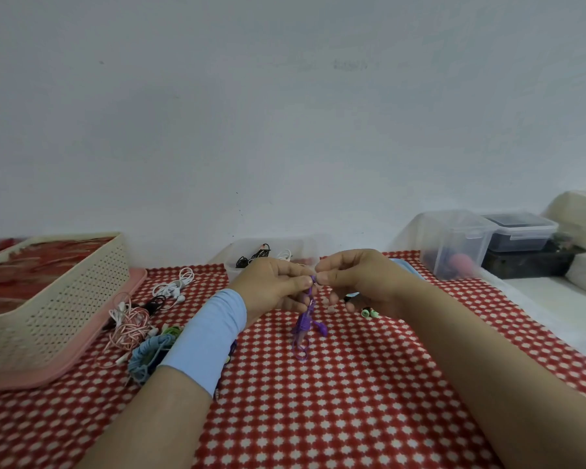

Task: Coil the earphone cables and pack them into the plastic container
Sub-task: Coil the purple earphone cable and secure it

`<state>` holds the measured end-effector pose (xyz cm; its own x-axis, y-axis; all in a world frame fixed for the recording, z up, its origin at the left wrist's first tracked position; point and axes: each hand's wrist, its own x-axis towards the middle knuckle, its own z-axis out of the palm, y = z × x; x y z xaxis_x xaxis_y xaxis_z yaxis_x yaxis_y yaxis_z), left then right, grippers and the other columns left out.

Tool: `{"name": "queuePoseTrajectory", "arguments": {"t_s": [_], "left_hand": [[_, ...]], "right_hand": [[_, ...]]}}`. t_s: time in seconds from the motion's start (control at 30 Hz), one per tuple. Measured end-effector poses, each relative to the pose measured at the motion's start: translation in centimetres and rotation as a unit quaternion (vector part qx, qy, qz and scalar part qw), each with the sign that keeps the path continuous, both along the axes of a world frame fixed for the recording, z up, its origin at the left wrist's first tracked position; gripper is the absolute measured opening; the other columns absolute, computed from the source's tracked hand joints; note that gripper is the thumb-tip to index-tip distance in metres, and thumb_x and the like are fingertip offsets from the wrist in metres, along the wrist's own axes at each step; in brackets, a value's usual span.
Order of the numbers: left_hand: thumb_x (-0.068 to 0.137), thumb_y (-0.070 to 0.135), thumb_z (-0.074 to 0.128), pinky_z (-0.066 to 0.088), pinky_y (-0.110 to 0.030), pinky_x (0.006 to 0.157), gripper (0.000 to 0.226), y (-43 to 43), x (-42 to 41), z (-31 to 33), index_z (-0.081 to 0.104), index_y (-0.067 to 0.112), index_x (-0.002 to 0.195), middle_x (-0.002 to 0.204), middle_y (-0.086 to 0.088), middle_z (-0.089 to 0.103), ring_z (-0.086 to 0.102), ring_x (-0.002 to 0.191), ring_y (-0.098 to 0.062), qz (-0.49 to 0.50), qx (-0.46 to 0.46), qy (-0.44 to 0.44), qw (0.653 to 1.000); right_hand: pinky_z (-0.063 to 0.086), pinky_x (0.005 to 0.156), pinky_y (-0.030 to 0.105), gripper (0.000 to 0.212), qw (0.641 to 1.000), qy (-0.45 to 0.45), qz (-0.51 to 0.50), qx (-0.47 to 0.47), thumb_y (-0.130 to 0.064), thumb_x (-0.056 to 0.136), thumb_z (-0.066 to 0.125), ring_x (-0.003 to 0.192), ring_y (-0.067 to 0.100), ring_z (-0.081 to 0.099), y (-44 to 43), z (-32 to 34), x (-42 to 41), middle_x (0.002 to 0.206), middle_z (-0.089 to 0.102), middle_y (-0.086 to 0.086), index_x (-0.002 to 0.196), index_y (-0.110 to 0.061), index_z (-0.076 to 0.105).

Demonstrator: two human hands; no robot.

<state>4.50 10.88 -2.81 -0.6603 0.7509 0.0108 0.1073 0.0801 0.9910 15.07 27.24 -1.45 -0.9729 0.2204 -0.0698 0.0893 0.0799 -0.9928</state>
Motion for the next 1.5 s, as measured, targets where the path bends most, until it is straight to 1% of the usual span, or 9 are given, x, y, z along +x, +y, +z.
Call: {"name": "queuePoseTrajectory", "arguments": {"t_s": [0.1, 0.23, 0.47, 0.6, 0.73, 0.9, 1.07, 1.3, 1.5], "left_hand": [[0.092, 0.001, 0.063, 0.057, -0.023, 0.057, 0.011, 0.0, -0.1, -0.1, 0.069, 0.002, 0.101, 0.081, -0.011, 0.070, 0.067, 0.061, -0.013, 0.005, -0.012, -0.012, 1.000], [0.093, 0.004, 0.062, 0.056, -0.024, 0.058, 0.011, -0.1, -0.2, -0.1, 0.070, 0.003, 0.101, 0.082, -0.010, 0.071, 0.067, 0.064, -0.014, -0.001, -0.004, -0.038, 0.999], [0.095, 0.004, 0.058, 0.055, -0.020, 0.052, 0.012, -0.2, 0.0, 0.2, 0.070, 0.001, 0.097, 0.073, -0.006, 0.070, 0.062, 0.059, -0.011, -0.013, 0.022, -0.105, 0.994], [0.096, 0.007, 0.058, 0.055, -0.019, 0.052, 0.013, -0.2, 0.0, 0.4, 0.068, 0.000, 0.095, 0.072, -0.006, 0.070, 0.064, 0.059, -0.011, 0.000, 0.032, -0.134, 0.990], [0.098, 0.010, 0.055, 0.056, -0.018, 0.054, 0.016, 0.0, 0.3, 0.5, 0.067, -0.002, 0.097, 0.072, -0.006, 0.071, 0.065, 0.059, -0.009, -0.004, 0.044, -0.163, 0.986], [0.097, 0.008, 0.056, 0.057, -0.018, 0.056, 0.015, 0.0, 0.3, 0.5, 0.066, 0.000, 0.103, 0.075, -0.006, 0.070, 0.067, 0.063, -0.011, -0.018, 0.047, -0.182, 0.982], [0.097, 0.012, 0.056, 0.056, -0.016, 0.054, 0.017, 0.0, 0.6, 0.6, 0.066, -0.002, 0.098, 0.070, -0.006, 0.070, 0.066, 0.059, -0.009, -0.011, 0.034, -0.178, 0.983], [0.099, 0.010, 0.052, 0.055, -0.015, 0.052, 0.018, 0.0, 0.6, 0.7, 0.065, -0.002, 0.095, 0.067, -0.005, 0.069, 0.066, 0.057, -0.008, -0.012, 0.056, -0.216, 0.975], [0.098, 0.009, 0.053, 0.057, -0.018, 0.056, 0.015, 0.0, 0.5, 0.4, 0.066, 0.000, 0.097, 0.072, -0.005, 0.070, 0.067, 0.061, -0.009, -0.017, 0.032, -0.190, 0.981]], "right_hand": [[0.049, 0.043, 0.023, 0.009, 0.998, 0.021, -0.006, 0.051, -0.005, 0.090, 0.073, 0.062, 0.020, 0.065, -0.2, 0.0, 0.1, 0.077, 0.076, 0.008, 0.098, -0.004, 0.076], [0.054, 0.049, 0.027, 0.009, 0.990, 0.052, 0.000, 0.134, -0.009, 0.088, 0.077, 0.067, 0.021, 0.070, 0.1, 0.3, 0.3, 0.089, 0.079, 0.008, 0.096, -0.011, 0.080], [0.060, 0.066, 0.030, 0.011, 0.951, 0.126, -0.041, 0.280, -0.011, 0.081, 0.084, 0.067, 0.017, 0.070, 0.0, 0.2, -0.3, 0.081, 0.078, 0.000, 0.090, -0.018, 0.082], [0.050, 0.060, 0.014, 0.022, 0.928, 0.165, -0.057, 0.329, -0.013, 0.085, 0.080, 0.062, 0.001, 0.065, -0.7, 0.0, -0.5, 0.080, 0.077, -0.014, 0.081, -0.035, 0.078], [0.051, 0.067, 0.011, 0.024, 0.922, 0.177, -0.077, 0.334, -0.010, 0.086, 0.078, 0.071, -0.003, 0.069, -0.6, -0.2, -0.4, 0.073, 0.074, -0.023, 0.081, -0.033, 0.079], [0.049, 0.063, 0.010, 0.017, 0.919, 0.186, -0.071, 0.341, -0.013, 0.085, 0.080, 0.067, -0.002, 0.068, -0.7, -0.3, -0.6, 0.078, 0.077, -0.016, 0.085, -0.030, 0.080], [0.049, 0.068, 0.007, 0.023, 0.924, 0.177, -0.061, 0.332, -0.007, 0.085, 0.079, 0.071, -0.008, 0.068, -0.5, -0.2, -0.5, 0.069, 0.070, -0.030, 0.082, -0.030, 0.080], [0.053, 0.067, 0.016, 0.021, 0.911, 0.195, -0.068, 0.357, -0.010, 0.087, 0.077, 0.071, 0.007, 0.068, -0.6, -0.6, -0.7, 0.076, 0.073, -0.021, 0.085, -0.031, 0.078], [0.049, 0.067, 0.011, 0.016, 0.905, 0.177, -0.057, 0.382, -0.009, 0.084, 0.079, 0.070, 0.000, 0.065, -0.3, -0.6, -0.8, 0.077, 0.074, -0.018, 0.084, -0.025, 0.080]]}}
